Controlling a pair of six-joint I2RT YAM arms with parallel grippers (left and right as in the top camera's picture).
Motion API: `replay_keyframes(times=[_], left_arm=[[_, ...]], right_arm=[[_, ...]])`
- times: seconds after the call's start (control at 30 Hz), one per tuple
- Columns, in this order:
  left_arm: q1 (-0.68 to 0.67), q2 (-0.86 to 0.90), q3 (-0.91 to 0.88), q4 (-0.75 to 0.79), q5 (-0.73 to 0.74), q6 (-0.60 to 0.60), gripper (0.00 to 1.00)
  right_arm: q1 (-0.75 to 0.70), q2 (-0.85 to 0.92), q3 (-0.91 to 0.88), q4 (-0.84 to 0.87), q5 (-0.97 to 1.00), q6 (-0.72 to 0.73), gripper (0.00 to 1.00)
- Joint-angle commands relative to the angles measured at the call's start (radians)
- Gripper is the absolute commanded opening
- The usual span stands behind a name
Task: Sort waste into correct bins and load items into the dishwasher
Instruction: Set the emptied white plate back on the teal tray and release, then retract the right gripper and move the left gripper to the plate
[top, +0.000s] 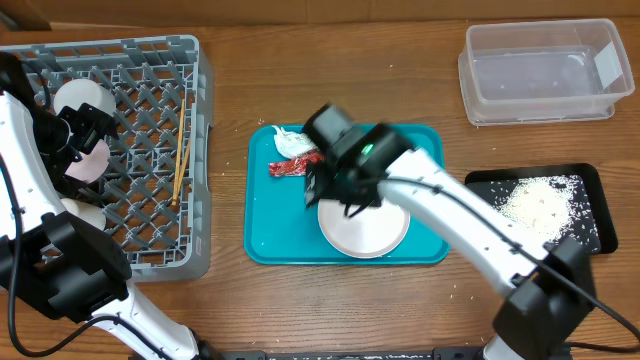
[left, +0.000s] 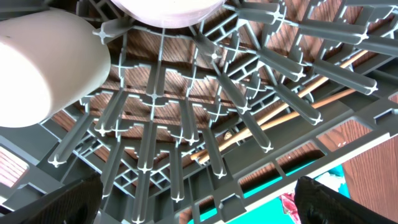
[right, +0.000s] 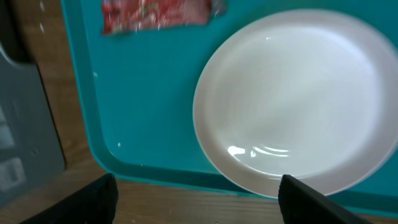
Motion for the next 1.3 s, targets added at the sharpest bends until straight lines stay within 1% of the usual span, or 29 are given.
replay_keyframes(times=[0.0, 0.07, 0.13, 0.17, 0.33, 0.4, 0.43, 0.53, 0.63, 0.8, 1.03, 1.2, 1.27], left_arm=[[-0.006, 0.0, 0.016, 0.001, 0.003, -0.009, 1.0], [-0.006, 0.0, 0.016, 0.001, 0.003, -0.009, 1.0], [-0.006, 0.0, 0.016, 0.001, 0.003, -0.009, 1.0], [-0.007, 0.0, 0.016, 0.001, 0.003, -0.009, 1.0], [-0.006, 0.0, 0.016, 0.001, 0.003, -0.009, 1.0], [-0.006, 0.0, 0.016, 0.001, 0.003, -0.009, 1.0], [-0.006, 0.0, 0.016, 0.001, 0.003, -0.009, 1.0], [-0.006, 0.0, 0.016, 0.001, 0.003, -0.009, 1.0], [-0.006, 0.0, 0.016, 0.001, 0.003, -0.009, 1.0], [-0.006, 0.0, 0.016, 0.001, 0.003, -0.009, 1.0], [-0.006, 0.0, 0.016, 0.001, 0.004, -0.01, 1.0], [-0.006, 0.0, 0.016, 0.031, 0.036, -0.017, 1.0], [-0.007, 0.0, 0.016, 0.003, 0.043, -0.006, 1.0]], right_arm=[[-0.112, -0.078, 0.138, -0.097, 0.042, 0.002, 0.85], [-0.171, -0.101, 0.196, -0.164, 0.042, 0.001, 0.88], [-0.24, -0.127, 0.257, -0.231, 0.042, 0.001, 0.94], [-0.273, -0.138, 0.286, -0.262, 0.042, -0.003, 1.0], [-0.477, -0.196, 0.452, -0.444, 0.045, -0.103, 1.0], [-0.558, -0.21, 0.501, -0.501, 0.072, -0.116, 1.0], [-0.64, -0.23, 0.525, -0.518, 0.119, -0.145, 1.0], [-0.761, -0.26, 0.525, -0.518, 0.2, -0.251, 1.0], [-0.842, -0.263, 0.525, -0.518, 0.215, -0.291, 1.0], [-0.901, -0.257, 0.523, -0.518, 0.215, -0.291, 1.0], [-0.903, -0.257, 0.523, -0.517, 0.215, -0.291, 1.0], [-0.903, -0.257, 0.523, -0.517, 0.215, -0.291, 1.0], [-0.903, -0.257, 0.523, -0.517, 0.215, -0.291, 1.0]])
